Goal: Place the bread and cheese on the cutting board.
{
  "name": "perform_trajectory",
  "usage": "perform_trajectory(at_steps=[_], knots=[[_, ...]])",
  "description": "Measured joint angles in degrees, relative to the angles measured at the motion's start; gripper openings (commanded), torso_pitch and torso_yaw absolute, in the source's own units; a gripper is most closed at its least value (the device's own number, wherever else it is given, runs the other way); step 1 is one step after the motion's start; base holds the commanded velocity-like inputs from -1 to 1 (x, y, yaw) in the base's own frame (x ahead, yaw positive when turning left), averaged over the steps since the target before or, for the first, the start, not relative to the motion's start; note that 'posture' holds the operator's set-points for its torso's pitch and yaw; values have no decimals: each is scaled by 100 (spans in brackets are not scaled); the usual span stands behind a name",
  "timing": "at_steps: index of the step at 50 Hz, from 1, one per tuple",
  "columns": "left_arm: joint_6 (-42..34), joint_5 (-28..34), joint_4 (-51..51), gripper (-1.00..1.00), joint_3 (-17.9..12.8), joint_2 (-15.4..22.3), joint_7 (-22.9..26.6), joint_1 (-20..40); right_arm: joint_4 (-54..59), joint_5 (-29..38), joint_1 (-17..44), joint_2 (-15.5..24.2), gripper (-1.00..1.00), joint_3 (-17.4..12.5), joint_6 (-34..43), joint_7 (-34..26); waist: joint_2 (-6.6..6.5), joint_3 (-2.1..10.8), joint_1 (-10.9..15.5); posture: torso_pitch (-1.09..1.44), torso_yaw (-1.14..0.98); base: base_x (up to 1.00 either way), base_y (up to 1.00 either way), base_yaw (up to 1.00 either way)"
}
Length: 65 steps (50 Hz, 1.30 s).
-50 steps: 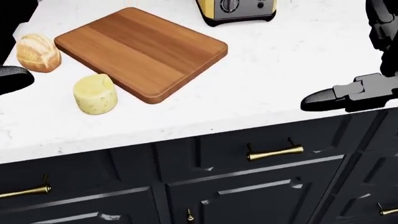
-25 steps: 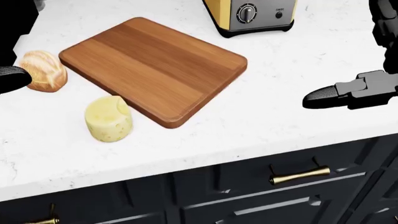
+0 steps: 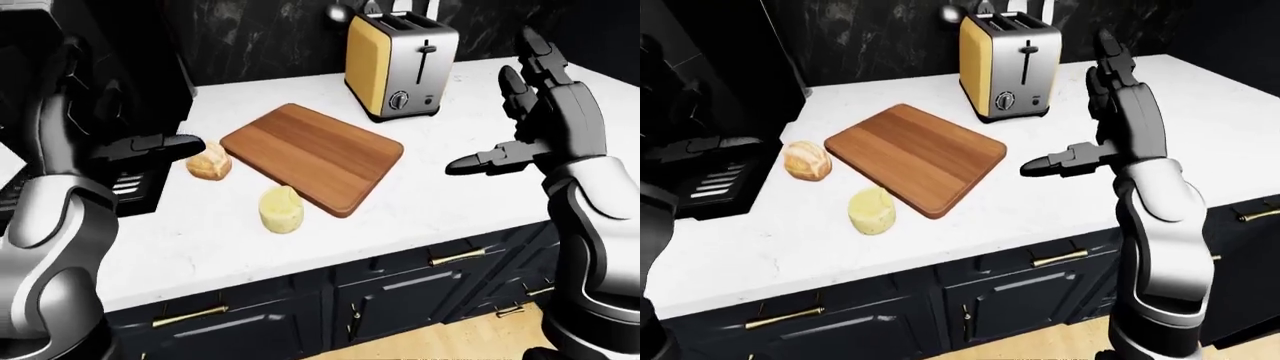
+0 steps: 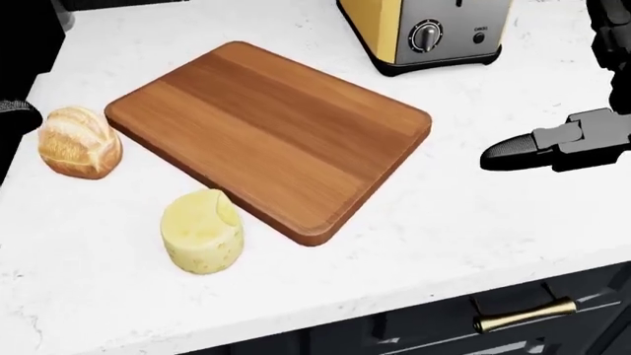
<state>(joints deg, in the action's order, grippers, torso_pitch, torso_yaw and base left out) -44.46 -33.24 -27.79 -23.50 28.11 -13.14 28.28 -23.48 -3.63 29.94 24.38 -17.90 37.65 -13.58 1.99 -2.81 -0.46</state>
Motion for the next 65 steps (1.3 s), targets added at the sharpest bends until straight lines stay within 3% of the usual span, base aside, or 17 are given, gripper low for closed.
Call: perform_trajectory(at_steps=[2,4,7,9,14,20,22,23,27,30,32,36,39,54,59,65], knots=[[-48,-28,29,100,9,18,12,8,62,14,8,3,100,19,81,5,-25,34,-6,0,0,13,14,0],[-42,-29,7,100,-33,42,4,37,35,12,78,26,100,31,107,3,-138,28,5,0,0,13,14,0],[14,-25,-74,100,-81,69,-11,68,-38,6,92,31,100,11,12,3,-377,1,-19,0,0,13,14,0],[35,-33,-75,100,-106,100,-13,95,-49,4,114,37,100,21,-6,2,-626,49,-37,0,0,13,14,0],[-24,-100,-182,100,-115,86,0,-25,25,-52,97,-22,100,187,98,-62,-527,15,125,0,0,13,14,0],[-43,-145,-112,100,-157,152,16,23,-64,-50,220,48,100,98,69,-43,-38,-54,139,0,0,13,14,0],[2,-116,-40,100,-199,175,-25,89,-94,-49,257,83,100,80,54,-31,134,-10,88,0,0,14,14,0],[30,-100,-22,100,-196,144,-50,76,-94,-45,246,96,100,52,56,-23,67,-42,37,0,0,13,14,0],[-58,-149,-43,100,-128,170,-90,35,56,38,279,149,100,34,137,11,35,3,39,0,0,3,7,0],[12,-149,-68,100,-46,197,-30,78,90,127,386,192,100,90,0,-3,-188,-98,-13,0,0,0,0,0],[144,-102,-73,100,-33,173,5,87,102,200,389,174,100,169,-107,-44,-413,-68,-86,0,0,0,0,0],[327,61,-2,100,-88,198,-4,56,316,533,372,210,100,490,-242,-210,-297,-97,-21,0,0,0,0,0],[284,74,-83,100,-97,168,-36,48,377,808,492,139,100,538,-274,-491,-260,-61,19,0,0,0,0,0],[34,-285,-119,100,-304,186,-365,45,1039,1954,1412,277,100,883,-680,-2121,-333,4,30,0,0,0,0,0],[43,-424,-107,100,-305,222,-505,53,1252,2368,1537,225,100,1025,-1250,-2773,-359,-9,36,0,0,0,0,0],[58,-530,-60,100,-291,256,-598,66,1835,2632,2158,346,100,1038,-1701,-3358,-398,-24,28,0,0,0,0,0]])
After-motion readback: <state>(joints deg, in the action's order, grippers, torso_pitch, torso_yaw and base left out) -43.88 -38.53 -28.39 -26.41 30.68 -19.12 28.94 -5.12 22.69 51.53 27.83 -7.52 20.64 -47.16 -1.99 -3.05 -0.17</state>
